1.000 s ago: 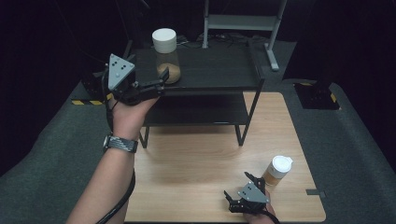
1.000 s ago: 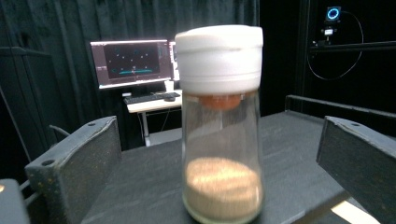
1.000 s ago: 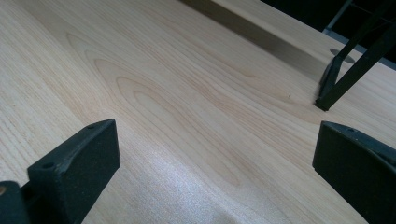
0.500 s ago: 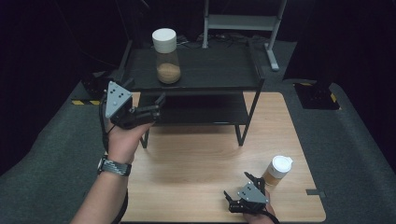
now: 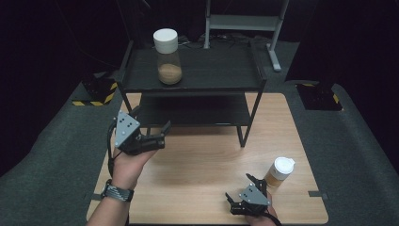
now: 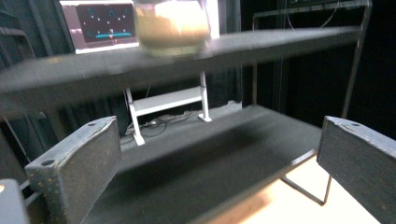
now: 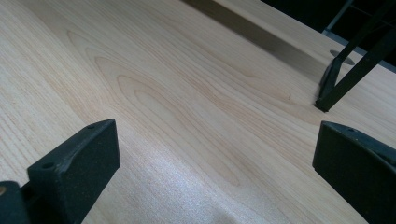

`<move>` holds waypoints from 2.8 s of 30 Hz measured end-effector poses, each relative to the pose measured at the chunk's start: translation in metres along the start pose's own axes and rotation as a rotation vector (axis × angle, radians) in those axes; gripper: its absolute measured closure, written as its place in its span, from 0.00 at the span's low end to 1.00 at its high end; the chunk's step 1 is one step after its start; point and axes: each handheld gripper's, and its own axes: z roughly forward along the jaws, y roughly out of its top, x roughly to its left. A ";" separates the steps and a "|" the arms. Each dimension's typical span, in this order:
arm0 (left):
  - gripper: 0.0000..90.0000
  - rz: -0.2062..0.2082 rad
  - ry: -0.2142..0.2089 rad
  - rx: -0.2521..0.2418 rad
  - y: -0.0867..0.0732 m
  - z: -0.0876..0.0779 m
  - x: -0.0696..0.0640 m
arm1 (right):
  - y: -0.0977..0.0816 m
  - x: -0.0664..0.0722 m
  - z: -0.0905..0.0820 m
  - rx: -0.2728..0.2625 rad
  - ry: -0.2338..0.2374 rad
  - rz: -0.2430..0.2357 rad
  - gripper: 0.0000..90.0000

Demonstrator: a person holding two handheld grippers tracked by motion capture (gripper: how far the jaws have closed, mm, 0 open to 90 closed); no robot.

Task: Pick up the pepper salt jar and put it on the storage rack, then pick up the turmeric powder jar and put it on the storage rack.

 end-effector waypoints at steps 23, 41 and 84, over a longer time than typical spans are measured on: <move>0.00 -0.019 -0.042 0.104 -0.080 -0.014 -0.025 | 0.000 0.001 0.000 0.002 -0.002 -0.011 0.00; 0.00 -0.033 -0.064 0.248 -0.142 -0.019 -0.037 | 0.001 0.002 0.000 0.003 -0.004 -0.012 0.00; 0.01 0.195 -0.077 0.444 -0.141 -0.003 -0.064 | -0.003 -0.007 -0.001 -0.014 0.023 0.047 0.00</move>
